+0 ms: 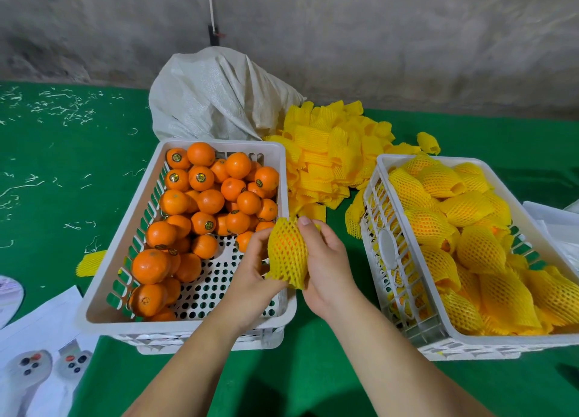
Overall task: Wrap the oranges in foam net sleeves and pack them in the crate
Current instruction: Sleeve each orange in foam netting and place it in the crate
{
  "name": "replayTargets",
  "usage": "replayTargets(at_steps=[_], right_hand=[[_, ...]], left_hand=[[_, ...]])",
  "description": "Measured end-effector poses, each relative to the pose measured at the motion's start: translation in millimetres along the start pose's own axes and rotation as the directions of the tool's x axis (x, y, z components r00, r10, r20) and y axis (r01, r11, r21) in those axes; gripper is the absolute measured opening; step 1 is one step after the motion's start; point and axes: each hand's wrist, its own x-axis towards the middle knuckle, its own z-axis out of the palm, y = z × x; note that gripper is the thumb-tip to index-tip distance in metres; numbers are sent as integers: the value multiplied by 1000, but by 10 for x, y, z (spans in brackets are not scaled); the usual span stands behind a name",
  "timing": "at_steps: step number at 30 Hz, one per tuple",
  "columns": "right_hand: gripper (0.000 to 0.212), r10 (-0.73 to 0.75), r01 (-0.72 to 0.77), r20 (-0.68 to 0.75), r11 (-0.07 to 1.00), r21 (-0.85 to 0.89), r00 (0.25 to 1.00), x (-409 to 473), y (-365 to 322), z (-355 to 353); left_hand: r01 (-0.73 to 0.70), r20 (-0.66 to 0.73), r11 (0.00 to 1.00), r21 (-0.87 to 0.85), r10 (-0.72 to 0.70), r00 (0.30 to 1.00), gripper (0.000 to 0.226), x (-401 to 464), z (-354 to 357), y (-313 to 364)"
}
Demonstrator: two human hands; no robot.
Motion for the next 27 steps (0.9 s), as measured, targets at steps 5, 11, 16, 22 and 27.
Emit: replayTargets(at_steps=[5,11,16,22,27], right_hand=[[34,-38,37,-48,999,-24,998,5,-94,50],[63,144,-142,47,989,-39,988,-4,-51,59],[45,300,-302,59,953,29,952,104,-230,-151],[25,183,-172,-160,982,80,970,74,-200,-167],[29,-29,13,-185,996,-84,982,-38,44,-64]], left_hand=[[-75,12,996,57,74,997,81,-4,40,-12],[-172,-192,961,217,214,958,67,-81,96,23],[-158,-24,934,320,175,984,72,-166,111,26],[-62,110,997,47,56,992,82,-131,156,92],[-24,66,999,-32,26,997,32,-24,163,95]])
